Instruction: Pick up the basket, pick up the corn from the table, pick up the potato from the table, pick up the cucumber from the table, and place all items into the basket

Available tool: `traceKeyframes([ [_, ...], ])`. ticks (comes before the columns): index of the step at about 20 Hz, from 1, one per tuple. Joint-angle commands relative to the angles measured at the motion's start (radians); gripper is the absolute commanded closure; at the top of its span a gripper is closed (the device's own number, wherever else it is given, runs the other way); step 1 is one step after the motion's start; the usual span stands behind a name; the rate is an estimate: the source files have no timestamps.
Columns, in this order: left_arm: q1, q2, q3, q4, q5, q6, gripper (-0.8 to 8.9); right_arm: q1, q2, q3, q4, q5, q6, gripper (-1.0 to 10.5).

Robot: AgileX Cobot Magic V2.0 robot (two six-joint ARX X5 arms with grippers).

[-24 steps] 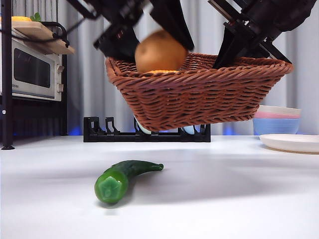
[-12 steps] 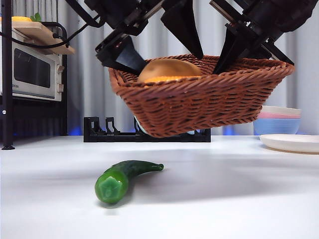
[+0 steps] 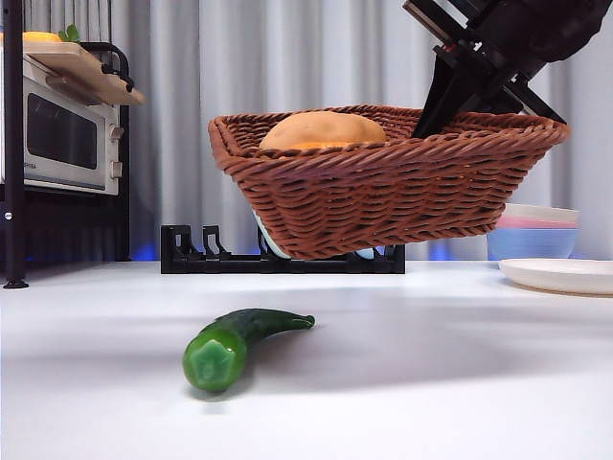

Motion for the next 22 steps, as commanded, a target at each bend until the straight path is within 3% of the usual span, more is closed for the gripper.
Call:
traceKeyframes([
  [1,-0.003,-0.049,-0.002,-0.163,-0.026,-0.029,2.85,-0.013,-0.003,0.000,0.021,-0.010,0.007,9.6],
  [4,-0.003,-0.052,-0.002,-0.459,-0.102,-0.083,2.85,-0.048,-0.003,0.000,0.037,-0.010,0.008,9.6],
  [7,-0.003,0.019,-0.002,-0.621,-0.113,-0.111,2.85,-0.100,-0.003,0.000,0.045,-0.011,0.008,9.6],
  [22,0.001,0.629,-0.004,-0.324,-0.140,-0.101,2.85,-0.364,-0.005,0.000,-0.020,-0.022,0.007,9.6],
])
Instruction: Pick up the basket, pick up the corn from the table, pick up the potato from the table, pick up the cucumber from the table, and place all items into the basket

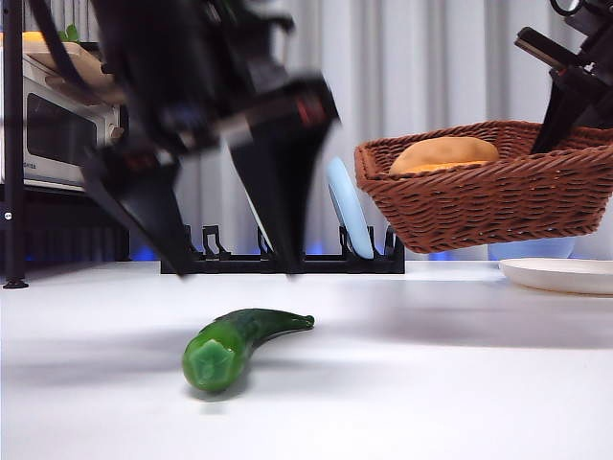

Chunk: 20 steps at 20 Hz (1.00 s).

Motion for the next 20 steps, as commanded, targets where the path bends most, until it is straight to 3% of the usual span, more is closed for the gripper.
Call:
traceKeyframes([
  [1,0.006,0.064,-0.006,0.038,0.001,0.011,2.85,-0.020,-0.005,0.000,-0.003,-0.013,0.007,9.6],
  [6,0.015,0.127,-0.006,0.094,-0.003,0.011,2.87,-0.035,-0.005,0.000,-0.017,-0.013,-0.004,9.6],
  [7,0.015,0.131,-0.006,0.100,-0.003,0.011,3.33,-0.035,-0.005,0.000,-0.017,-0.013,-0.004,9.6],
  [10,0.020,0.131,-0.006,0.102,-0.017,0.011,6.83,-0.035,-0.005,0.000,-0.017,-0.013,-0.004,9.6],
  [12,0.026,0.131,-0.006,0.102,-0.017,0.013,8.31,-0.035,-0.005,0.000,-0.017,-0.013,-0.004,9.6],
  [20,0.043,0.135,-0.006,0.117,-0.018,0.017,8.23,-0.034,-0.005,0.000,-0.017,-0.013,-0.005,9.6],
])
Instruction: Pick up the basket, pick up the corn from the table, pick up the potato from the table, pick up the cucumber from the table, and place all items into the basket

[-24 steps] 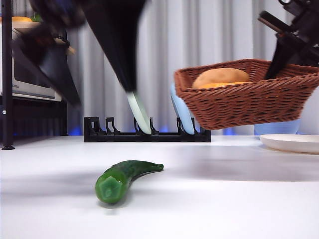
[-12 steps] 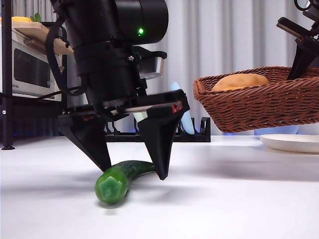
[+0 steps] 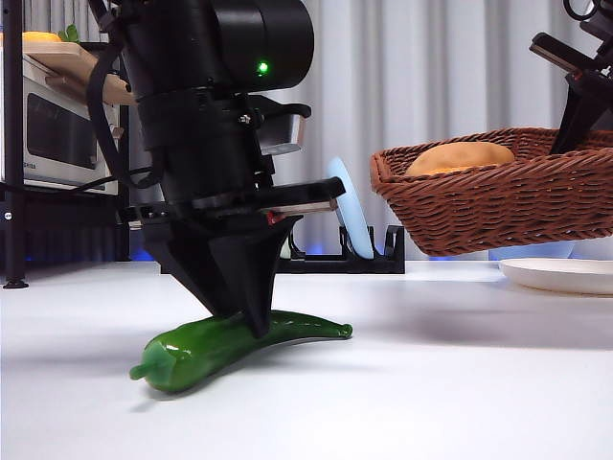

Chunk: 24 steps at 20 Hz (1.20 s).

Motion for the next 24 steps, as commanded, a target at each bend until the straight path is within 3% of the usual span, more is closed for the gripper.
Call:
traceKeyframes([
  [1,0.003,0.012,-0.006,0.023,-0.003,0.030,8.22,0.000,-0.005,0.000,0.014,-0.012,-0.002,9.6],
  [3,0.002,-0.001,-0.004,0.007,0.044,0.068,8.23,0.000,-0.005,0.000,0.014,-0.012,-0.001,9.6],
  [5,0.002,-0.067,-0.004,-0.071,0.166,0.111,8.22,0.001,-0.005,0.000,0.014,-0.012,-0.001,9.6],
  [9,-0.011,-0.298,-0.004,-0.220,0.604,0.233,8.22,0.011,-0.005,0.000,0.015,-0.013,0.000,9.6],
  [11,-0.011,-0.416,-0.002,-0.159,0.732,0.255,8.22,0.035,-0.005,0.000,0.015,-0.013,0.000,9.6],
  [14,-0.010,-0.533,0.010,0.077,0.689,0.203,8.22,0.096,-0.005,0.000,0.014,-0.013,0.000,9.6],
  [17,-0.004,-0.554,0.010,0.301,0.516,0.151,8.22,0.182,-0.005,0.000,0.007,-0.012,0.000,9.6],
  [21,0.016,-0.513,0.010,0.350,0.160,0.138,8.22,0.294,-0.005,0.000,-0.013,-0.012,0.000,9.6],
  [24,0.065,-0.449,0.010,0.339,0.101,0.139,8.22,0.368,-0.005,0.000,-0.013,-0.012,0.000,9.6],
])
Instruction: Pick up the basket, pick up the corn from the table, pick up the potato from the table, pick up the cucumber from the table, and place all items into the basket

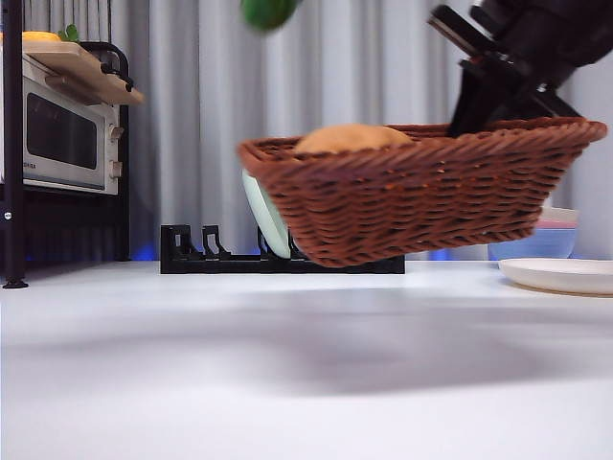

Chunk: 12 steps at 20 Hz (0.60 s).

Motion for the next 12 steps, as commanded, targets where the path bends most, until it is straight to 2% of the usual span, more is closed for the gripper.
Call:
traceKeyframes([
  [1,0.035,0.053,-0.006,-0.010,-0.009,-0.007,8.22,0.043,-0.005,0.000,0.014,-0.012,0.000,9.6],
  [6,0.057,0.159,-0.006,-0.072,-0.009,-0.007,7.89,0.095,-0.005,0.000,0.014,-0.012,0.003,9.6],
  [7,0.058,0.170,-0.006,-0.084,-0.010,-0.007,6.70,0.099,-0.005,0.000,0.014,-0.012,0.003,9.6],
  [8,0.058,0.175,-0.006,-0.098,-0.010,-0.007,4.71,0.099,-0.005,0.000,0.014,-0.012,0.004,9.6],
  [9,0.058,0.175,-0.006,-0.102,-0.010,-0.007,3.44,0.099,-0.005,0.000,0.014,-0.012,0.004,9.6],
  [10,0.057,0.175,-0.006,-0.093,-0.010,-0.007,3.06,0.099,-0.005,0.000,0.014,-0.012,0.004,9.6],
  [12,0.057,0.167,-0.006,-0.076,-0.010,-0.008,3.09,0.099,-0.005,0.000,0.014,-0.010,0.003,9.6],
])
